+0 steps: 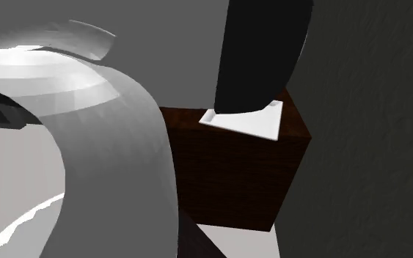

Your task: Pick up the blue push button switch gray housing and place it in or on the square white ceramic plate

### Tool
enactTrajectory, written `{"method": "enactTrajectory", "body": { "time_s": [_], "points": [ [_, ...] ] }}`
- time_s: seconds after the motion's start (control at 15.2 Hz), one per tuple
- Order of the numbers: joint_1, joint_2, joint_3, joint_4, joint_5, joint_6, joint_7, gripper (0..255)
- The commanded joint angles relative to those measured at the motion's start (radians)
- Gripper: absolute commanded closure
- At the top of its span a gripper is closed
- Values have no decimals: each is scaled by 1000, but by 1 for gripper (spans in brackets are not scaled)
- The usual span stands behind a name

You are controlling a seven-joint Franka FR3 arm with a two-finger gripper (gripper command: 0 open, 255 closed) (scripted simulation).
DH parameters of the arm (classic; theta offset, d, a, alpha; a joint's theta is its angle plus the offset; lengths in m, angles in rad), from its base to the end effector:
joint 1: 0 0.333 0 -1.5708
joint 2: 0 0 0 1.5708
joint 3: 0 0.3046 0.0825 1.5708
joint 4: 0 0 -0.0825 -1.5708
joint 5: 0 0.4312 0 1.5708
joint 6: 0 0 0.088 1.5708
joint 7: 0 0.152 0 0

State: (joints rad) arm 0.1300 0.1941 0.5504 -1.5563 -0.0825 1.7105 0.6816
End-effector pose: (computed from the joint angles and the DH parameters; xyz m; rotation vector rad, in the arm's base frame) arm 0.5304 0.3880 0.4818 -3.1333 -0.0046 0.0327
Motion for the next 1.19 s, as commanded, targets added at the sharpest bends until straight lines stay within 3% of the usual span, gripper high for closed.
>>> {"method": "enactTrajectory", "body": {
  "time_s": [0.0, 0.13, 0.66, 1.12],
  "points": [
    [38, 102, 4, 112, -48, -29, 46, 0],
    [84, 198, 1, 225, -89, -62, 83, 0],
    [71, 187, -4, 107, -85, 45, 85, 0],
    [71, 187, -4, 107, -85, 45, 85, 0]
  ]
}}
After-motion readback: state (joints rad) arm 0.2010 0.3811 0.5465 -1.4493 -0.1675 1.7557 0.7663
